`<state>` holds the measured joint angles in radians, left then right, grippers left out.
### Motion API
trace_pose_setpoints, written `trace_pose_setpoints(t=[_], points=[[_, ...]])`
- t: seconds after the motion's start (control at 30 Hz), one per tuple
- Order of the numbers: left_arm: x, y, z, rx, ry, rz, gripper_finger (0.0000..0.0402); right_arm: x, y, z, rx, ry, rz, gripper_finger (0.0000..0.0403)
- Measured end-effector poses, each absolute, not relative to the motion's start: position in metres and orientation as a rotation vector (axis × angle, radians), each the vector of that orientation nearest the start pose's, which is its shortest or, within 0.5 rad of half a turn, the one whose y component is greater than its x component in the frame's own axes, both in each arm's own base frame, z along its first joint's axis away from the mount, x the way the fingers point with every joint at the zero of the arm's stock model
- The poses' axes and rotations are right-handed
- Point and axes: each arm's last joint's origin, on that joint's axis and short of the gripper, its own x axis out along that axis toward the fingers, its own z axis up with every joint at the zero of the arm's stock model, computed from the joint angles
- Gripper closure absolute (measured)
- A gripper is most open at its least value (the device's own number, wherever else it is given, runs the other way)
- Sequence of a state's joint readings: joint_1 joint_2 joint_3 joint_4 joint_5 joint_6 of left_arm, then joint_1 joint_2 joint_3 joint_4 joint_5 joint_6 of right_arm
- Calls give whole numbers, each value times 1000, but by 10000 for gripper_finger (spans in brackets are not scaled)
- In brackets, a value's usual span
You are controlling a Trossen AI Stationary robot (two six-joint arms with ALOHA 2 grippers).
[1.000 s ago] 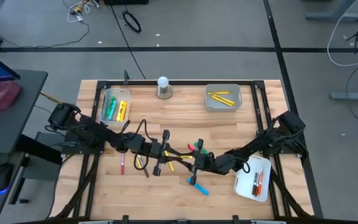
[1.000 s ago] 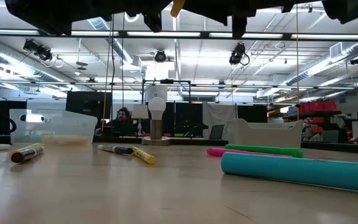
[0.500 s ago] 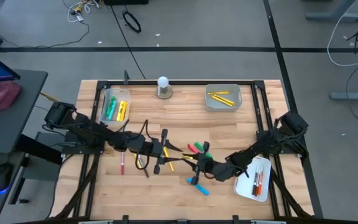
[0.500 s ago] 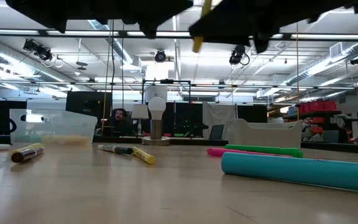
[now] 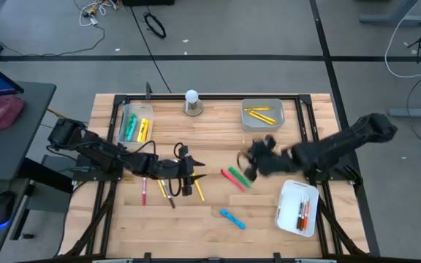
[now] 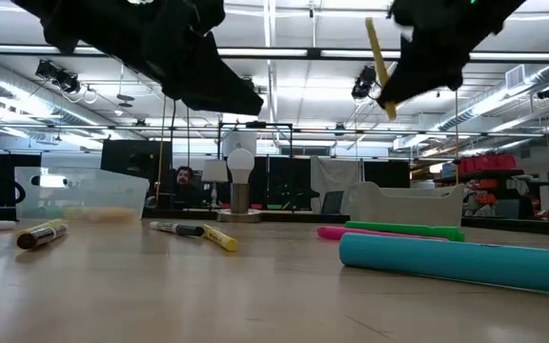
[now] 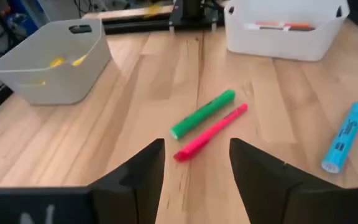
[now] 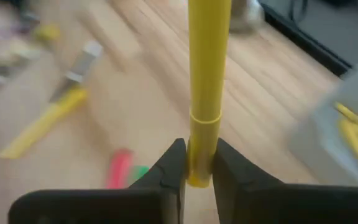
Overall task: Pick & Place Markers
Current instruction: Put the yellow pen into the gray bin
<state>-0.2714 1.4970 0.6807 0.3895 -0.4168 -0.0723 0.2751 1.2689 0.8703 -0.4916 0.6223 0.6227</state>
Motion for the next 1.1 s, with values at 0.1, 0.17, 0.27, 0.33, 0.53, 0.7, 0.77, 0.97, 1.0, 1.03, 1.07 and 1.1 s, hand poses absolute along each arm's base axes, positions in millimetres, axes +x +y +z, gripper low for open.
trace_pose_setpoints(t=[0.1, 0.17, 0.27, 0.33, 0.53, 0.7, 0.77, 0.97, 1.0, 1.03, 1.07, 1.1], points=[[291, -69, 188, 80, 405, 155, 221, 240, 5, 244, 199, 799, -583, 356], [291, -69, 189, 77, 398, 156, 224, 238, -25, 240, 196, 888, -581, 356], [291, -69, 189, 78, 397, 155, 225, 231, -68, 227, 170, 1036, -607, 356], [291, -69, 189, 77, 395, 155, 225, 223, -93, 218, 123, 1136, -648, 356], [291, -68, 189, 78, 396, 157, 225, 204, -146, 190, 85, 1372, -682, 356], [292, -64, 189, 75, 399, 172, 225, 199, -167, 167, 80, 1498, -648, 356], [292, -62, 189, 74, 399, 177, 225, 198, -172, 159, 80, 1532, -644, 356], [292, -62, 189, 74, 400, 176, 225, 198, -179, 148, 50, 1577, -669, 337], [292, -62, 189, 74, 400, 176, 225, 199, -179, 148, 43, 1574, -676, 331], [292, -63, 188, 74, 400, 176, 225, 199, -179, 148, 37, 1572, -680, 325], [292, -63, 188, 74, 401, 176, 225, 199, -180, 148, 34, 1568, -680, 318], [292, -63, 188, 74, 402, 176, 225, 200, -180, 148, 32, 1563, -681, 312]])
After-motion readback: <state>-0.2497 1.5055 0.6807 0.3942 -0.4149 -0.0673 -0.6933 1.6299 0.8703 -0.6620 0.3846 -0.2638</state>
